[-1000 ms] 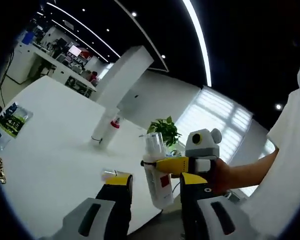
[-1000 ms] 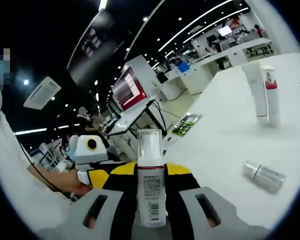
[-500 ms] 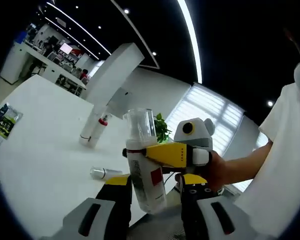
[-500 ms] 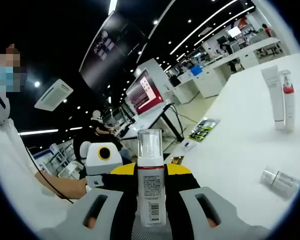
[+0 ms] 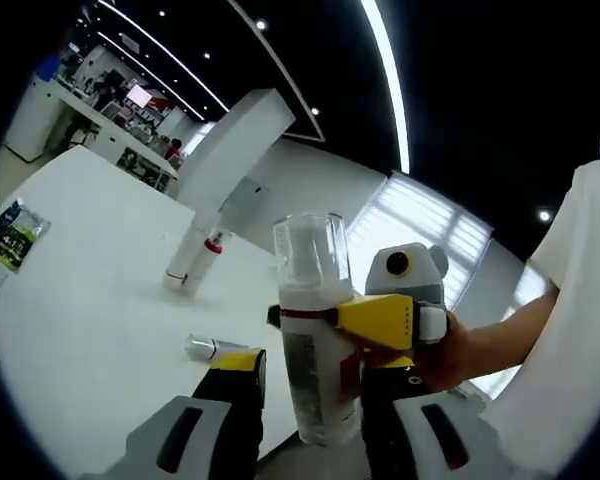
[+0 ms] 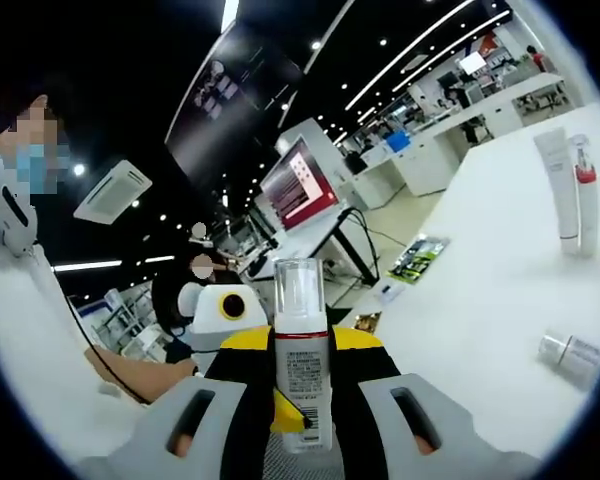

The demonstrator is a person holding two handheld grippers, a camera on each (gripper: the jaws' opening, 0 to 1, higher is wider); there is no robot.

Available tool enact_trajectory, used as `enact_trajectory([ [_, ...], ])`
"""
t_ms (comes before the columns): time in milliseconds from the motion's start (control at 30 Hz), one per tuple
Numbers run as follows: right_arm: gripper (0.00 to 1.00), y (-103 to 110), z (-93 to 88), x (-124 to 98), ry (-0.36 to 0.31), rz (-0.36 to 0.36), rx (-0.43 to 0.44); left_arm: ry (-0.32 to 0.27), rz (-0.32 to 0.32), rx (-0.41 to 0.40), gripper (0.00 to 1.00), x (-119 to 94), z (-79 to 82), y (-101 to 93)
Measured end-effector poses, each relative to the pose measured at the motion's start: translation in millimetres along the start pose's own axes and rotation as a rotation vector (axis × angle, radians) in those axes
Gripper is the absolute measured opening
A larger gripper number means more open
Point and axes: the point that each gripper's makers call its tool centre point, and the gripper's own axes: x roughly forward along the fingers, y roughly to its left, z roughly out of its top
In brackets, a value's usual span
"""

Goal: Arrange the skincare products in the storage area until every visible bottle or jar stands upright without overlapping.

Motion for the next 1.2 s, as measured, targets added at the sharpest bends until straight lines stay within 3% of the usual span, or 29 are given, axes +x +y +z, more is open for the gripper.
enact_trajectory([
  [133,0.18,-0.2,1.1,1.6,-0.003,0.008,0.01,0.006,-0.006,0.006,0.38,-0.8,-0.9,-1.8],
  [267,0.18,0.6,0.6,6.3,-0.014,0.006,0.006,0.063,-0.019,0.032,0.33,2.8,-11.2,-5.3],
  [367,0.18,5.2,-1.2,9.8,-0.006,0.018,-0.028,0.074,-0.014,0.037,0.31,2.1,-12.9,-5.3],
  [933,0.18,12.3,1.3,12.6,-0.011,0.042,-0.056,0.051,-0.01,-0.008,0.28,-4.4,-6.1,-6.4],
  [1200,0.18,22.3,8.2,19.3,-0.085,0.074,-0.058,0.034,0.012,-0.001,0.28,-14.8,4.0,-8.3],
])
